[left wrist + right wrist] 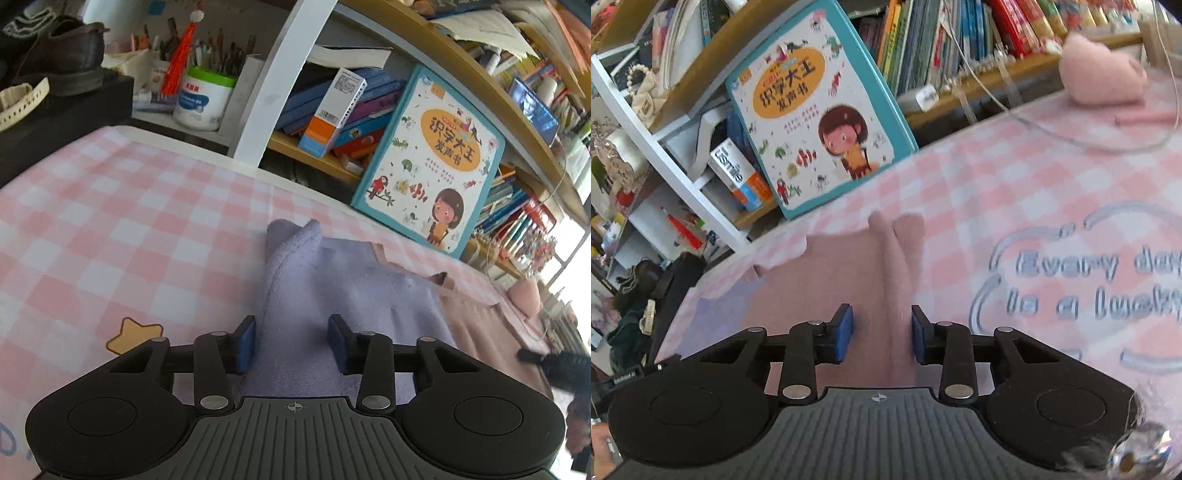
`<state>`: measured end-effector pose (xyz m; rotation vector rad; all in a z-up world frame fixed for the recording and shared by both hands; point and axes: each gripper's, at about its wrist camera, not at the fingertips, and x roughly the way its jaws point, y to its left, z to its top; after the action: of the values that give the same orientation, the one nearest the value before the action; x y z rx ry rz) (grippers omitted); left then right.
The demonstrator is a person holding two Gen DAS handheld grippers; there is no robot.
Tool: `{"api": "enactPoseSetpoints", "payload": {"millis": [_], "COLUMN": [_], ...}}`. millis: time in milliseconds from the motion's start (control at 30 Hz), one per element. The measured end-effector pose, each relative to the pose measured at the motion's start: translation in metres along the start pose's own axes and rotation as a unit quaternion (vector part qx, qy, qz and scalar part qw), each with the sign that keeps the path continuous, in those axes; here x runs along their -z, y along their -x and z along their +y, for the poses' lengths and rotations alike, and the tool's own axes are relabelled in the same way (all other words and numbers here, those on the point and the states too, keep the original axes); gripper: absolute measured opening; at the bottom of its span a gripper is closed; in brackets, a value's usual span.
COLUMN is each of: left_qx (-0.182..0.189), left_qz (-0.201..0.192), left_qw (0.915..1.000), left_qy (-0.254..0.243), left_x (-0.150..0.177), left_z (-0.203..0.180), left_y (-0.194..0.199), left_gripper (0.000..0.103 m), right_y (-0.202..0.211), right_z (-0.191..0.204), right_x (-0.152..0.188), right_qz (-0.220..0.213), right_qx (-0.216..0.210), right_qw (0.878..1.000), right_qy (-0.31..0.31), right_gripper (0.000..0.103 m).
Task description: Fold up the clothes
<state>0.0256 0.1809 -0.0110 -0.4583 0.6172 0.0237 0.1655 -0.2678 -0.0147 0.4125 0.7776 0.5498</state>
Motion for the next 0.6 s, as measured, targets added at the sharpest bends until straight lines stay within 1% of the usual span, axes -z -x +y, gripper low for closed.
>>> {"api": "enactPoseSetpoints", "payload": {"millis": [67, 100, 200, 233, 333, 433, 500, 600], "left_qx": [0.002, 0.003, 0.005, 0.006, 0.013, -0.009, -0.019, -0.023], "left_qz": [0.002, 0.003, 0.002, -0.002, -0.017, -0.021, -0.017, -0.015], "left_qw": [1.0, 1.0, 1.0, 1.0, 0.9994, 0.9992, 0.999, 0.999], "left_qy": [0.001, 0.0, -0.002, 0.0, 0.026, 0.032, 0.035, 0.035], "left_x": [0.001, 0.002, 0.001, -0.001, -0.005, -0.008, -0.009, -0.008], "left_z": [-0.002, -0.002, -0.002, -0.001, 0.009, 0.018, 0.024, 0.027], "left_y": [0.0, 0.0, 0.002, 0.004, 0.011, 0.012, 0.01, 0.009], "left_gripper": [0.032, 0.029, 0.024, 0.023, 0.023, 0.023, 0.023, 0.024], "right_y": [0.001, 0.001, 0.001, 0.002, 0.003, -0.002, -0.006, -0.01], "right_z": [0.0, 0.0, 0.001, 0.002, 0.006, 0.009, 0.015, 0.028], "right_x": [0.003, 0.004, 0.003, 0.003, 0.003, 0.005, 0.007, 0.009], "right_qz": [-0.001, -0.001, -0.005, -0.008, -0.009, 0.01, 0.017, 0.014], "right_qx": [-0.003, -0.005, -0.017, -0.023, -0.048, -0.069, -0.065, -0.043], "right_qw": [1.0, 1.0, 1.0, 1.0, 0.999, 0.998, 0.998, 0.998], "right_qy": [-0.001, -0.001, 0.002, 0.006, 0.006, 0.0, 0.012, 0.043], "right_gripper": [0.027, 0.024, 0.018, 0.018, 0.018, 0.018, 0.018, 0.018]}}
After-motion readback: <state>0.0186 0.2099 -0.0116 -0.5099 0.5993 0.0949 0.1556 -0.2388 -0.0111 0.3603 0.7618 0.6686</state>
